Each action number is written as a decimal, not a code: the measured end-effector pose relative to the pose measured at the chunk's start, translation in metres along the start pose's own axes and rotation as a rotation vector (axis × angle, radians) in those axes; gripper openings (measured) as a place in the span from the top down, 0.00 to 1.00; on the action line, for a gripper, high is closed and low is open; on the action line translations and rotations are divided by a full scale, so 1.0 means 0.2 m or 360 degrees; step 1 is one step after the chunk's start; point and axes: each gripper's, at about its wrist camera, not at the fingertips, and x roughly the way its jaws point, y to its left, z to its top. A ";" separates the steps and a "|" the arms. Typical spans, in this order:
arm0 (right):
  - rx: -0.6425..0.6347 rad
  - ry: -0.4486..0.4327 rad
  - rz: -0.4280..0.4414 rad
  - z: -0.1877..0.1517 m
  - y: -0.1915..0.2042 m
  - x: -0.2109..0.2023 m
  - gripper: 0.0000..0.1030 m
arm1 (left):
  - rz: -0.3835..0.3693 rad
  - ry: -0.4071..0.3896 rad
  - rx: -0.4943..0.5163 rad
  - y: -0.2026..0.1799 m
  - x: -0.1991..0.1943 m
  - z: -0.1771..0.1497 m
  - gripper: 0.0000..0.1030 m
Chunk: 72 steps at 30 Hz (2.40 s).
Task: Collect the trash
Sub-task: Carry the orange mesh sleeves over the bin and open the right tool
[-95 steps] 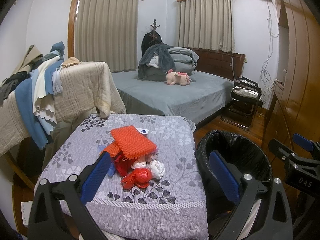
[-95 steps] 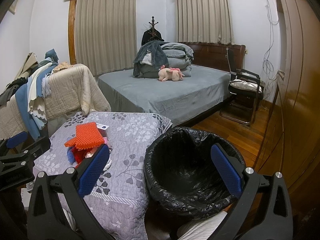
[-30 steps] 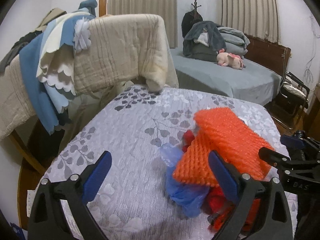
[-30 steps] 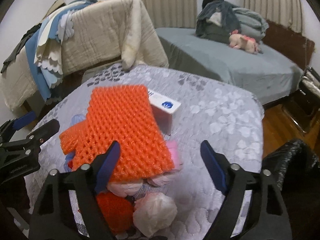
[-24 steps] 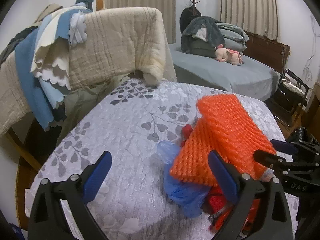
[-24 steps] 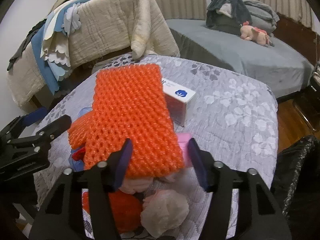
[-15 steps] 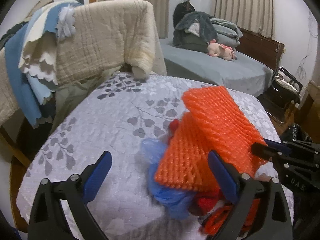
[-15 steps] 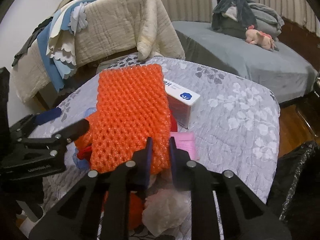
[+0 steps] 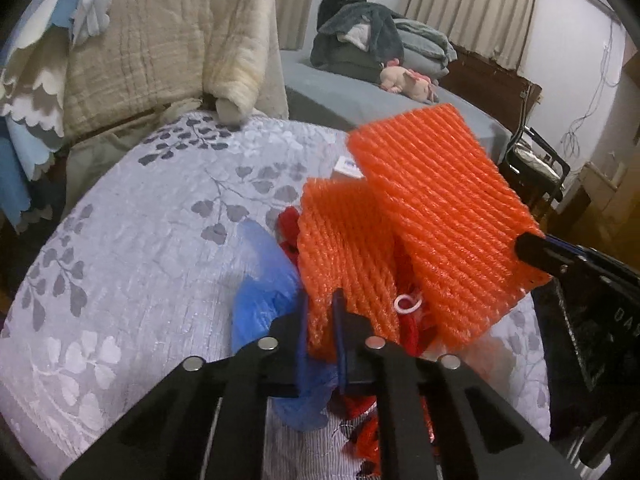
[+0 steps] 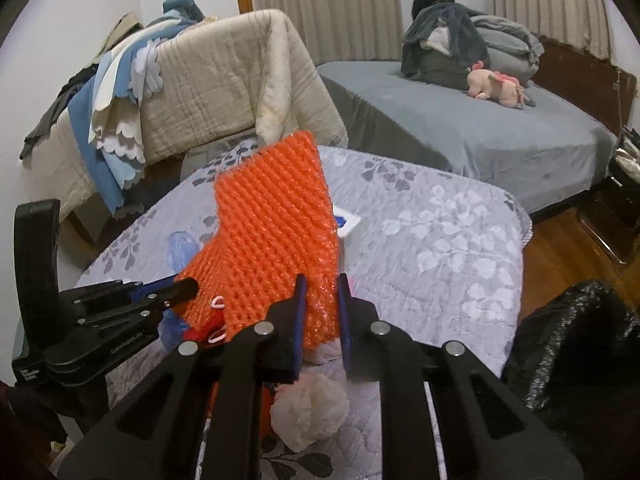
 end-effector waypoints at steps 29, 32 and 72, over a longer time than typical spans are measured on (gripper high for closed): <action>0.0230 -0.0219 -0.0402 -0.12 -0.49 -0.71 0.87 | -0.0275 -0.0234 0.0258 -0.66 -0.36 0.12 0.90; 0.0282 -0.0205 -0.0482 -0.18 -0.59 -0.77 0.87 | -0.0347 -0.0203 0.0307 -0.80 -0.33 0.10 0.90; 0.0520 -0.0271 -0.0740 -0.46 -0.83 -0.86 0.08 | -0.0309 -0.0254 0.0438 -0.95 -0.27 0.00 0.16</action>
